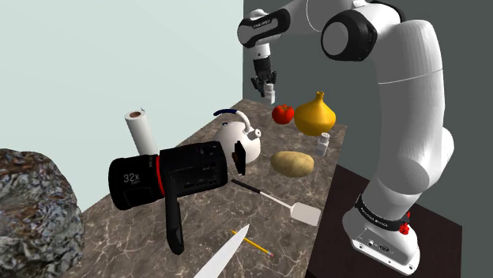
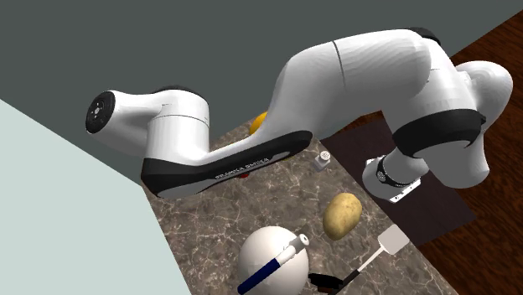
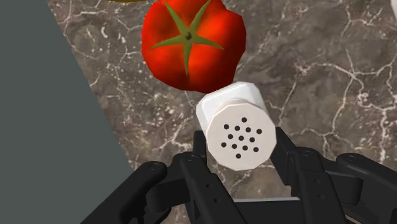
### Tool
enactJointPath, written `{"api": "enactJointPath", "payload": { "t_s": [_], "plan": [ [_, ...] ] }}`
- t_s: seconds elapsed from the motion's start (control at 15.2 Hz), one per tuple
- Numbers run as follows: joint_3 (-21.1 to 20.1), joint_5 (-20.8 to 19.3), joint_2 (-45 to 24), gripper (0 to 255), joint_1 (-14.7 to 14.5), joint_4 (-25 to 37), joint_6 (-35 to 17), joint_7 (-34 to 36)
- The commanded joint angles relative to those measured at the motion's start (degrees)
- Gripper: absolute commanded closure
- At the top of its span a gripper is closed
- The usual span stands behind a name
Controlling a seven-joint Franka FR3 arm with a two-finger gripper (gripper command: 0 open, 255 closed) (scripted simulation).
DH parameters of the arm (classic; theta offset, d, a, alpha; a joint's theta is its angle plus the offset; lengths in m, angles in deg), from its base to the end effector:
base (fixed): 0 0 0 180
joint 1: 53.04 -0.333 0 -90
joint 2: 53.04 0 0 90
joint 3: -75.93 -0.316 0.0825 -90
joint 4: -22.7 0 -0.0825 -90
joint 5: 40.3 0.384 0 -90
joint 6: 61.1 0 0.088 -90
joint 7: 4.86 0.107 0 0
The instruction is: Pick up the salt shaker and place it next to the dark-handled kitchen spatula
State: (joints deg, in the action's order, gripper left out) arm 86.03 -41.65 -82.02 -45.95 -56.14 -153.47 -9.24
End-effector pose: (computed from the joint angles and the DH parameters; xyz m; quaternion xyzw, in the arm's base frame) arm 0.6472 -0.1808 0.4083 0.9845 -0.1033 -0.1385 0.0298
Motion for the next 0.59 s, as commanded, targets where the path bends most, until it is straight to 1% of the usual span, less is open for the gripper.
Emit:
{"api": "enactJointPath", "payload": {
  "t_s": [0.0, 0.53],
  "plan": [
    [0.0, 0.0, -0.1, 255, 0.1, 1.5, 1.5, -0.1],
    [0.1, -0.1, 0.1, 255, 0.2, 7.5, 7.6, -0.6]
  ]
}}
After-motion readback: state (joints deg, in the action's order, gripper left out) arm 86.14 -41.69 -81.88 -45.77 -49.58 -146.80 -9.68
